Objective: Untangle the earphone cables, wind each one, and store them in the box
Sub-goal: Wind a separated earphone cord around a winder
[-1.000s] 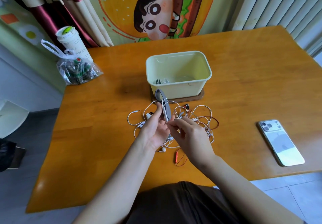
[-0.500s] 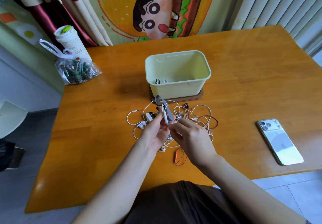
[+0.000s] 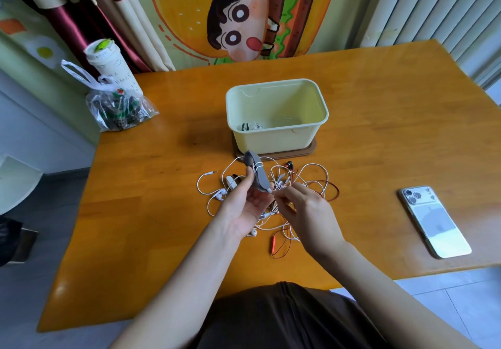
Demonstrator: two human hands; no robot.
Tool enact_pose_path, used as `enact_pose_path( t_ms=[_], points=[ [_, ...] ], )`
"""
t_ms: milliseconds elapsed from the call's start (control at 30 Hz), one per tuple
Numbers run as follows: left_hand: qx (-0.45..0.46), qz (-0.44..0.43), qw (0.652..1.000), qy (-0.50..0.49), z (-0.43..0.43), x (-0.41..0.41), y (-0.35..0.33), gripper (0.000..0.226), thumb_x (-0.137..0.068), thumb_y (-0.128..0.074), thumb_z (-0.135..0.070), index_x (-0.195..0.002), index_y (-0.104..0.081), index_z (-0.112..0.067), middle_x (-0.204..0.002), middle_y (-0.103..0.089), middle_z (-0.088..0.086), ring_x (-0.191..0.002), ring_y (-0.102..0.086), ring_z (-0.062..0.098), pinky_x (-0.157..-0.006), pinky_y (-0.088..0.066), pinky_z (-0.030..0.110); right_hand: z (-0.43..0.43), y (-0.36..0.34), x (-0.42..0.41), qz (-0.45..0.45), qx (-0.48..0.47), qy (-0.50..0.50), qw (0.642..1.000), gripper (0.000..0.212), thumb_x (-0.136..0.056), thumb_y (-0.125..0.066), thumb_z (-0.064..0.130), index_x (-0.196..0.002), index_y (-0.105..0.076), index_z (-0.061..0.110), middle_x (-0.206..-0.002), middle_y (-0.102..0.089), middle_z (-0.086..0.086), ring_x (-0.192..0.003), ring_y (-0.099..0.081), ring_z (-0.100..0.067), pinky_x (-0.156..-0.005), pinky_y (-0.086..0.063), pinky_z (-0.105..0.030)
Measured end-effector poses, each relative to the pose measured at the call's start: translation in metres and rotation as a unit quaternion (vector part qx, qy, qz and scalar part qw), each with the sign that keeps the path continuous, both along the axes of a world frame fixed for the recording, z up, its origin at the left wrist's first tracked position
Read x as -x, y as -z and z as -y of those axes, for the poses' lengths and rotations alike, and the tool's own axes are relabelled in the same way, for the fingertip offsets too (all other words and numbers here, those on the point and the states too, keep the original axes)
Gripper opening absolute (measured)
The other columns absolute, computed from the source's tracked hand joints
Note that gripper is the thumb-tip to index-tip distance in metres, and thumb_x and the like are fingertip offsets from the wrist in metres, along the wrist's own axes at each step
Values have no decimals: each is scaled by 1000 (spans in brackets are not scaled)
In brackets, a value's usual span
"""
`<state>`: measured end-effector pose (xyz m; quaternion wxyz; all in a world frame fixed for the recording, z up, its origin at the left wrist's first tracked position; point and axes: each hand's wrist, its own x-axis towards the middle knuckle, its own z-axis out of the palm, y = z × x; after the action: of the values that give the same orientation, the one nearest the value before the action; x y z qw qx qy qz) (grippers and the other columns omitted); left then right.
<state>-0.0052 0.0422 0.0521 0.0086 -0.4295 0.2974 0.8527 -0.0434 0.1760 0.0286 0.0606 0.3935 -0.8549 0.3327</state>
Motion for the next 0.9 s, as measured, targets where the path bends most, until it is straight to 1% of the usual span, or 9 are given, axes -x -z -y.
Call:
enact_pose_path(
  t_ms=[133, 200, 300, 400, 533, 667, 767, 833, 900],
  points=[
    [20, -11, 998, 62, 1, -2, -2, 32, -90, -56, -39, -94, -66, -9, -69, -59, 5, -68, -50, 16, -73, -46, 29, -6, 0, 17, 25, 8, 40, 999, 7, -86, -67, 15, -83, -67, 9, -76, -61, 0, -57, -56, -17, -45, -49, -33],
    [31, -29, 995, 90, 4, -2, -2, 26, -89, -58, -32, -95, -67, -9, -67, -61, 5, -70, -51, 18, -76, -47, 32, -10, -2, 26, 49, 10, 41, 998, 8, -86, -67, 19, -84, -68, 11, -78, -62, 2, -58, -56, -16, -49, -49, -33],
    [91, -56, 981, 160, 12, -5, -2, 29, -84, -61, -27, -99, -66, -2, -83, -65, 8, -77, -57, 20, -76, -53, 33, -13, -5, 37, 67, -20, 11, 998, 12, -84, -69, 25, -84, -70, 13, -79, -62, 5, -60, -54, -12, -53, -46, -27],
    [213, -44, 937, 273, 19, -8, 0, 40, -71, -68, -33, -99, -68, -4, -90, -70, 6, -82, -63, 19, -80, -53, 29, -15, -7, 53, 90, -66, -3, 994, 13, -83, -70, 28, -81, -70, 14, -78, -61, 8, -63, -52, -10, -56, -44, -27],
    [335, -8, 879, 340, 22, -11, 8, 18, -80, -70, -32, -88, -70, -17, -83, -69, -3, -88, -62, 16, -95, -47, 37, -13, -18, 68, 124, -117, -16, 985, 12, -82, -70, 29, -82, -71, 18, -79, -64, 8, -68, -55, -10, -63, -49, -32],
    [387, -8, 849, 361, 20, -10, 9, 18, -84, -70, -30, -86, -67, -12, -74, -63, -5, -77, -58, 11, -82, -45, 28, -6, -26, 72, 114, -173, -10, 978, 13, -87, -64, 33, -91, -70, 22, -88, -67, 8, -78, -59, -14, -66, -50, -33],
    [415, 1, 843, 341, 22, -10, 11, 35, -83, -71, -31, -97, -66, 0, -79, -63, 0, -81, -58, 14, -84, -46, 34, -2, -29, 74, 122, -188, -16, 974, 18, -90, -59, 36, -96, -70, 22, -92, -68, 6, -73, -54, -12, -61, -43, -29],
    [416, 5, 845, 335, 22, -9, 13, 35, -83, -70, -32, -100, -66, -1, -83, -64, 0, -84, -59, 15, -85, -47, 34, 0, -30, 73, 120, -189, -13, 974, 21, -91, -58, 36, -98, -70, 21, -90, -67, 6, -70, -51, -11, -57, -38, -26],
    [422, 6, 845, 329, 21, -9, 14, 24, -85, -70, -31, -92, -65, -8, -80, -62, -3, -81, -58, 13, -77, -46, 28, 2, -31, 72, 125, -185, -3, 975, 21, -92, -57, 35, -98, -70, 20, -86, -65, 6, -70, -52, -13, -54, -36, -26]
  ],
)
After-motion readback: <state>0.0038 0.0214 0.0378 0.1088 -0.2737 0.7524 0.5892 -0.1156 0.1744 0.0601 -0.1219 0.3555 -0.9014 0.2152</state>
